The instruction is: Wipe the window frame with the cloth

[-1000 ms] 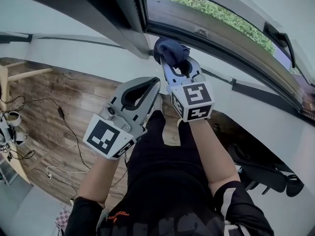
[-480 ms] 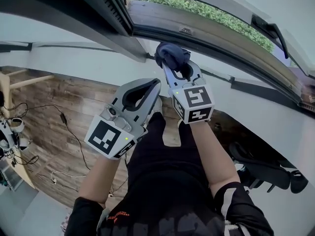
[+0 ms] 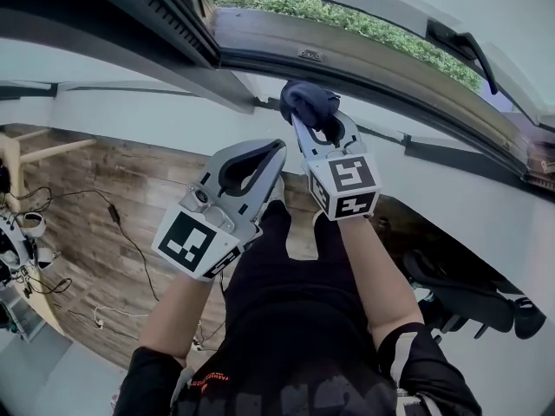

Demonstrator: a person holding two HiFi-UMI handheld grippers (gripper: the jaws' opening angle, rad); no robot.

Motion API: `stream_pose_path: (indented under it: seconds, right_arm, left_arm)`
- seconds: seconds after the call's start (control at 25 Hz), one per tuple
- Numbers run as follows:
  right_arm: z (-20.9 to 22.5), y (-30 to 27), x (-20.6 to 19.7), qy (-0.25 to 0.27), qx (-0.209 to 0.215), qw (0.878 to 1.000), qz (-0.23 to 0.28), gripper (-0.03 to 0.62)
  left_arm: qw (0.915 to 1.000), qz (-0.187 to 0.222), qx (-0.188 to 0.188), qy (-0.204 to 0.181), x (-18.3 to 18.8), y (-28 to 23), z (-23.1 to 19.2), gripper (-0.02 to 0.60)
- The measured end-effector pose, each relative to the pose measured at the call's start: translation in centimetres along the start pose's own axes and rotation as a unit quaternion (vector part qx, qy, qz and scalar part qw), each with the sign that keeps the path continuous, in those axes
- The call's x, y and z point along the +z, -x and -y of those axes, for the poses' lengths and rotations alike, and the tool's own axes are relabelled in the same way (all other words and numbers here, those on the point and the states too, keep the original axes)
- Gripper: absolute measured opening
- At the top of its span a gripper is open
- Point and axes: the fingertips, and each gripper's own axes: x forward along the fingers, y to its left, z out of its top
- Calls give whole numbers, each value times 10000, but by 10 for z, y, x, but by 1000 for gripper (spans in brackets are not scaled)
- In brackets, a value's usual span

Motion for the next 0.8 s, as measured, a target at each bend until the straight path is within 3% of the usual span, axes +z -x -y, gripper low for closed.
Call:
stream_pose_path:
  seconds: [0.4, 0.8]
  right_arm:
    - [15, 14, -3, -2, -80, 10000, -45, 110]
    - [-3, 23, 9, 129, 134, 9998, -31, 110]
  left_arm:
    - [10000, -11, -57, -21, 3, -10, 12, 20]
    - [9999, 49, -42, -91, 17, -13, 15, 20]
